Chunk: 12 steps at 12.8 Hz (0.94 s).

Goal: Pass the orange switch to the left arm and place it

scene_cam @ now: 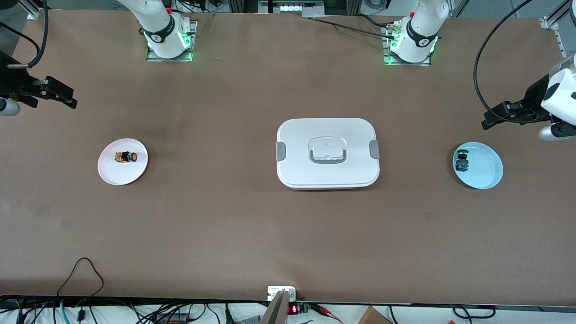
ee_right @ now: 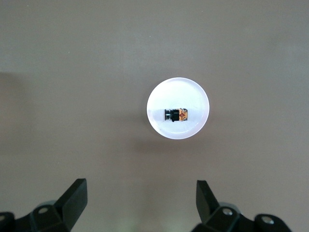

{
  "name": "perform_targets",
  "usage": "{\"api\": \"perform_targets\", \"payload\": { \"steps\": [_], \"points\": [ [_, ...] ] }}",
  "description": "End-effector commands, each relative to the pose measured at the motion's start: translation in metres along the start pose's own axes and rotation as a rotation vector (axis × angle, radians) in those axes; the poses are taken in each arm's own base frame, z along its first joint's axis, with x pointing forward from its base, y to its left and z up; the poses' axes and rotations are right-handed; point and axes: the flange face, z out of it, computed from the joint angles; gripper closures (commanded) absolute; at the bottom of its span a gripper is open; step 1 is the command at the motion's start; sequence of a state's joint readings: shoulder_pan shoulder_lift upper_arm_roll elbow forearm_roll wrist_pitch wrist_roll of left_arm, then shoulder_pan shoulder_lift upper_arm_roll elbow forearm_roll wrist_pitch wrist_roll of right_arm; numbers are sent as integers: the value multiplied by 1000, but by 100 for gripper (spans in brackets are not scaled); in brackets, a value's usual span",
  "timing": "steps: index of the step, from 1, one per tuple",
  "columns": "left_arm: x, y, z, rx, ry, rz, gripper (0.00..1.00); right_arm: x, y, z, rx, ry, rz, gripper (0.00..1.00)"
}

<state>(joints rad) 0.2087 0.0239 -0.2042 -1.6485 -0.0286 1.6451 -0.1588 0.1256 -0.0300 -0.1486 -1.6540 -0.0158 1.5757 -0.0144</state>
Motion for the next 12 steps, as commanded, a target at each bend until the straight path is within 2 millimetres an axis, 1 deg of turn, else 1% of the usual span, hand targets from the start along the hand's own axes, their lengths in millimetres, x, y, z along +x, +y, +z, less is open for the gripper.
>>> {"api": "perform_targets", "payload": {
  "steps": [1,2,4,5,8,11,12],
  "points": [
    [1,0,-6,21,0,7,0,-5,-1,-6,1,-21,-7,0],
    [2,0,-6,21,0,7,0,-4,-1,-5,0,-27,-7,0],
    [2,0,-6,21,-1,7,0,-2,-3,-9,-1,-18,-10,0],
    [2,0,-6,21,-1,7,0,2,-2,-2,-2,-30,-8,0],
    [2,0,-6,21,-1,7,0,2,-1,0,-2,-39,-5,0],
    [2,0,-5,21,-1,7,0,14,-2,24,-9,-83,-5,0],
    [2,0,-5,21,-3,8,0,16,0,26,-16,-83,1,0]
  ]
}}
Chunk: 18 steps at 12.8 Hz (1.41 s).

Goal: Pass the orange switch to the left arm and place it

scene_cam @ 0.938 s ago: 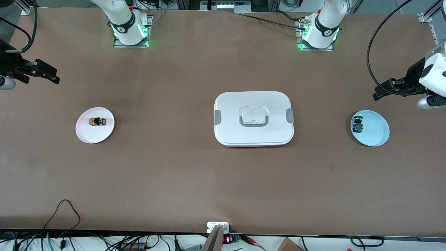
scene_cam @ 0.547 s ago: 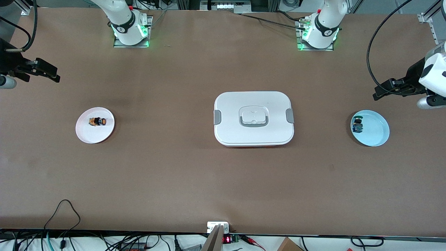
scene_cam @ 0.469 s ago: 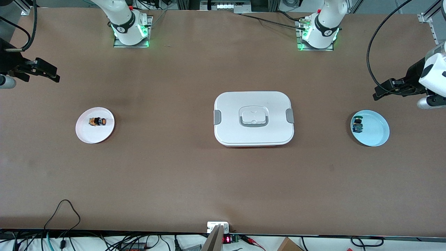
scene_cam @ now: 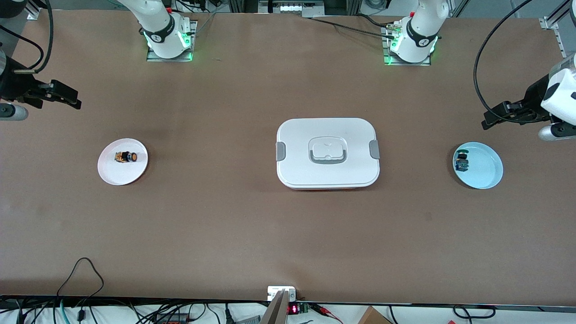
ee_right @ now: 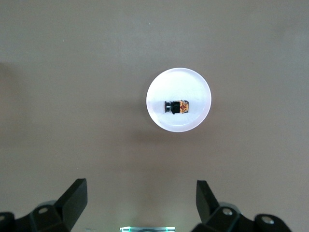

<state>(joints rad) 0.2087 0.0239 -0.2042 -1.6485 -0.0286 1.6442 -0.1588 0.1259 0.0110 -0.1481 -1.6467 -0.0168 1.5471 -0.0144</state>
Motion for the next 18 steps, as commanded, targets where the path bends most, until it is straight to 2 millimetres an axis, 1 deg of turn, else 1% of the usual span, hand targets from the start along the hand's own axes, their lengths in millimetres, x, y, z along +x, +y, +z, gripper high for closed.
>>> {"api": "perform_targets", "payload": {
  "steps": [1,6,8,11,14,15,16,17,18],
  "points": [
    [2,0,-5,20,-1,8,0,13,1,13,-13,-32,8,0],
    [2,1,-6,16,0,7,0,35,-3,40,-27,-34,16,0],
    [2,1,-6,16,0,5,0,52,-4,56,-36,-8,16,0],
    [3,-1,-5,15,0,4,0,71,-4,89,-43,-9,14,0],
    [5,-5,-4,14,3,-1,0,77,2,129,-46,-46,21,0],
    [5,-6,-4,13,3,-3,0,77,12,152,-44,-59,29,0],
    [6,-6,-2,15,7,-1,0,78,30,176,-40,-75,53,0],
    [6,-3,-3,18,11,7,0,81,42,201,-33,-82,72,0],
    [6,-3,-2,20,10,5,0,81,44,219,-34,-67,63,0]
  ]
}}
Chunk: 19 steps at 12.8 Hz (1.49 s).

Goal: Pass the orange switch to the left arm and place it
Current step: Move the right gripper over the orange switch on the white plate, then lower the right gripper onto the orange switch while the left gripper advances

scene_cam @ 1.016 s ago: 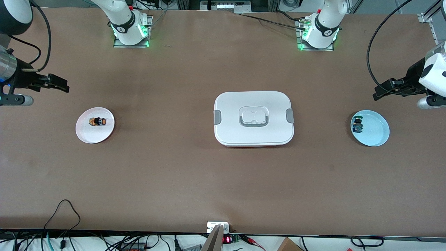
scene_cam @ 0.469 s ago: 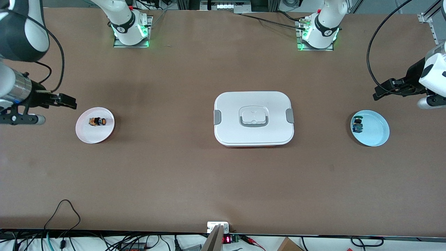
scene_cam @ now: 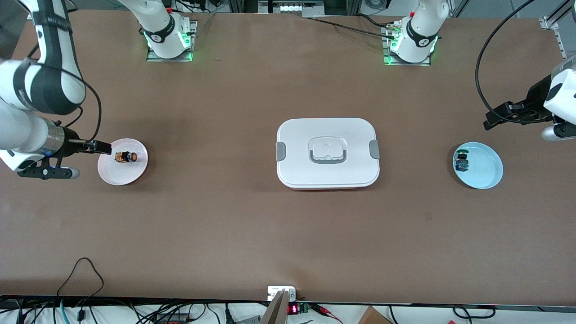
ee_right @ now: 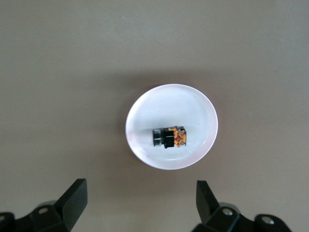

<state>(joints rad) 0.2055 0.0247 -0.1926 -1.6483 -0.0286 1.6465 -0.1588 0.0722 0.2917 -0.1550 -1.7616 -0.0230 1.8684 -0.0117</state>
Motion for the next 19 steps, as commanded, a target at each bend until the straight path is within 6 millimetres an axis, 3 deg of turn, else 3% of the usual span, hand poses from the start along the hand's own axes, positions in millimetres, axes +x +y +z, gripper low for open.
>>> {"api": "perform_targets", "payload": {
  "steps": [1,3,5,6,7,10,12,16,18,19],
  "points": [
    [6,-2,-2,24,10,6,0,-2,15,52,6,5,4,0],
    [6,-7,-2,27,6,-6,0,-6,16,81,6,-30,-16,0],
    [8,-9,-8,11,19,-11,0,-8,16,96,5,-21,-23,0],
    [12,-5,-20,13,46,-9,0,-10,15,103,4,-9,-23,0],
    [23,-2,-20,16,50,-8,0,-10,16,108,3,0,-28,0],
    [33,-2,2,32,7,-7,0,-14,20,131,1,35,-95,0],
    [36,-12,2,18,0,12,0,-19,27,149,-4,92,-123,0],
    [31,-35,3,-307,-108,-50,0,-24,28,166,-7,146,-119,0],
    [32,-30,5,-416,-132,-35,0,-27,29,171,-7,149,-117,0],
    [34,-29,16,-485,-170,-32,0,-28,29,175,-7,143,-123,0]
  ]
}}
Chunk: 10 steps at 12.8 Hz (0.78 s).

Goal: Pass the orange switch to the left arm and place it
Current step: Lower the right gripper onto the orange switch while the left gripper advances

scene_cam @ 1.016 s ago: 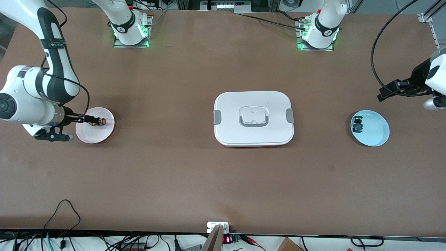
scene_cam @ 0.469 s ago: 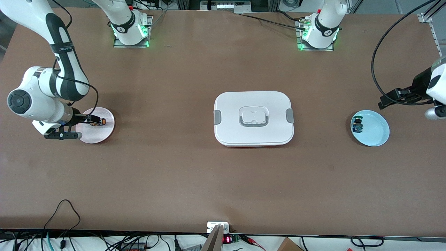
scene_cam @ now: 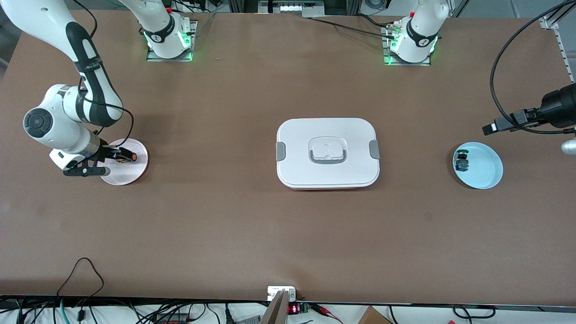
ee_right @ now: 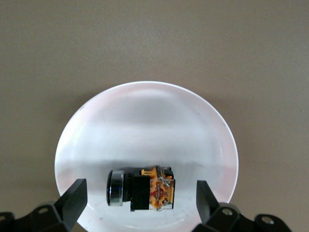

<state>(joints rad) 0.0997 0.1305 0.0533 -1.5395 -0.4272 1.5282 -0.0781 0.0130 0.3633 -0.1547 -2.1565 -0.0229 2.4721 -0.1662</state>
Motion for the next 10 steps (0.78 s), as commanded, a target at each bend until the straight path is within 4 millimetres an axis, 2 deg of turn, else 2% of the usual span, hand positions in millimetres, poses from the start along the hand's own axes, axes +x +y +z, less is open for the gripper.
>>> {"api": "perform_targets", "payload": {
  "steps": [1,3,6,8,10],
  "points": [
    [13,-6,16,-172,-91,36,0,-8,6,7,1,18,-26,0],
    [21,-17,31,-297,-146,80,0,-10,7,9,3,15,-46,0],
    [31,-49,53,-489,-203,160,0,-13,7,18,11,-1,-36,0],
    [39,-60,65,-567,-226,161,0,-13,8,19,12,-2,-32,0],
    [38,-58,75,-669,-243,172,0,-16,10,30,14,-18,-21,0]
  ]
}}
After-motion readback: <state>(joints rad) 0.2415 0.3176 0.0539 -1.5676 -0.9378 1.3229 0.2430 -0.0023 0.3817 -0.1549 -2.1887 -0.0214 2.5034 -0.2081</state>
